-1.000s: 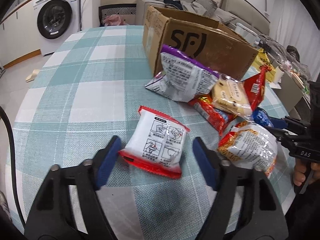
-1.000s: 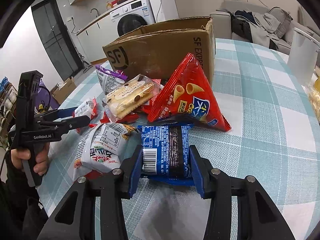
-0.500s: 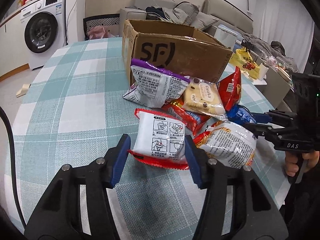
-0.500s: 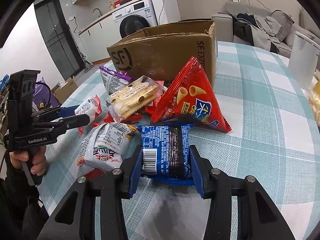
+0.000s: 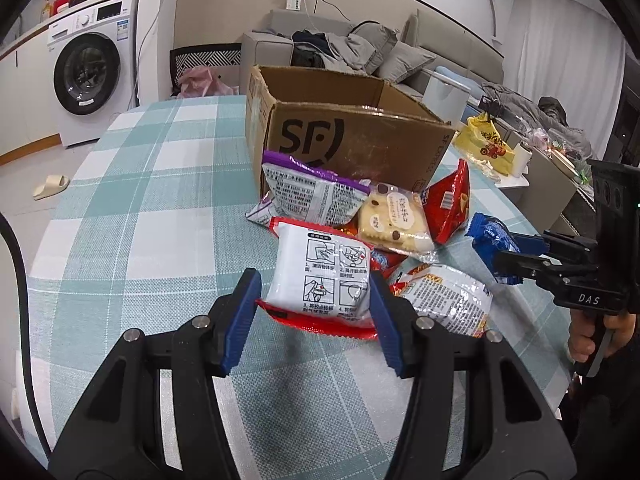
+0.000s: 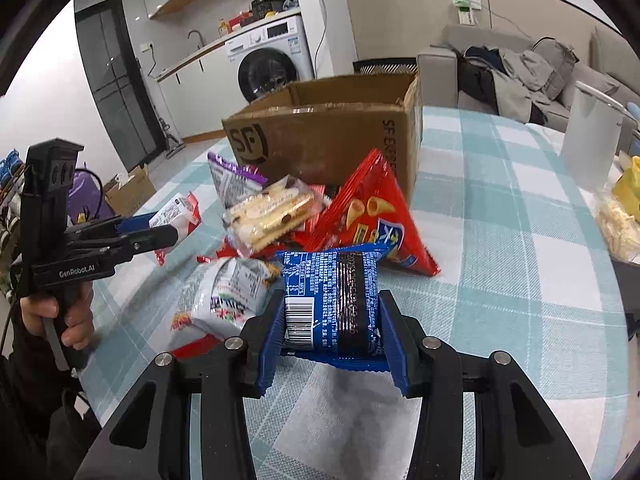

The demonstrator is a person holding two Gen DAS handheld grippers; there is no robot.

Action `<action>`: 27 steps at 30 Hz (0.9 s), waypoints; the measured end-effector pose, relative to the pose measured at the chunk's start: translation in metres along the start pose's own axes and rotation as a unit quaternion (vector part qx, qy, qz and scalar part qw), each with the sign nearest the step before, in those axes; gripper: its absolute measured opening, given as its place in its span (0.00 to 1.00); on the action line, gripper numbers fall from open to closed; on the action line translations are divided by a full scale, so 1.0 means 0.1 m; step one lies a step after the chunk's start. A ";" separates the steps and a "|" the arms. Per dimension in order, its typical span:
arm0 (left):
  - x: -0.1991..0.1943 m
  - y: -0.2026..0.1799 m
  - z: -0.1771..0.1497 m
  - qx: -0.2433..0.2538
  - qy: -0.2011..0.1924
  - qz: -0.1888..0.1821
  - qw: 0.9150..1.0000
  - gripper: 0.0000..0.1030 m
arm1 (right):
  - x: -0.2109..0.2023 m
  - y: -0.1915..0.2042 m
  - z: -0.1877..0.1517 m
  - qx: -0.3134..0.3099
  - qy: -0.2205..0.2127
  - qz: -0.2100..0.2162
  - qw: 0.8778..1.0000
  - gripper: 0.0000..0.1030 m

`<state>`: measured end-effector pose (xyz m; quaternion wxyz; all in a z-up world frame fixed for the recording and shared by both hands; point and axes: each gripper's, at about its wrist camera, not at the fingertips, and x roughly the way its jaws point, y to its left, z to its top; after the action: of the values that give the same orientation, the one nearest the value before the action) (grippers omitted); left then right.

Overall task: Organize snacks
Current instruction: 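Lift both held snacks and carry them over the cardboard box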

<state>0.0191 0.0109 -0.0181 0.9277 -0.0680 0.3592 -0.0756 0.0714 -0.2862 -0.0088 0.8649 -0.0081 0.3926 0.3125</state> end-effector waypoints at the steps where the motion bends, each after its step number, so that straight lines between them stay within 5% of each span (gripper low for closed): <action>1: -0.02 0.00 0.01 0.001 -0.004 0.002 1.000 0.50 | -0.01 -0.01 0.01 0.002 -0.003 0.002 1.000 0.44; 27: -0.14 -0.22 0.59 0.001 -0.059 -0.003 0.998 0.50 | -0.22 0.03 0.59 0.006 -0.084 -0.002 0.996 0.44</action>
<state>0.0464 -0.0035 0.0381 0.9471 -0.0727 0.3036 -0.0740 0.0981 -0.2806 0.0477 0.8957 0.0229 0.3203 0.3077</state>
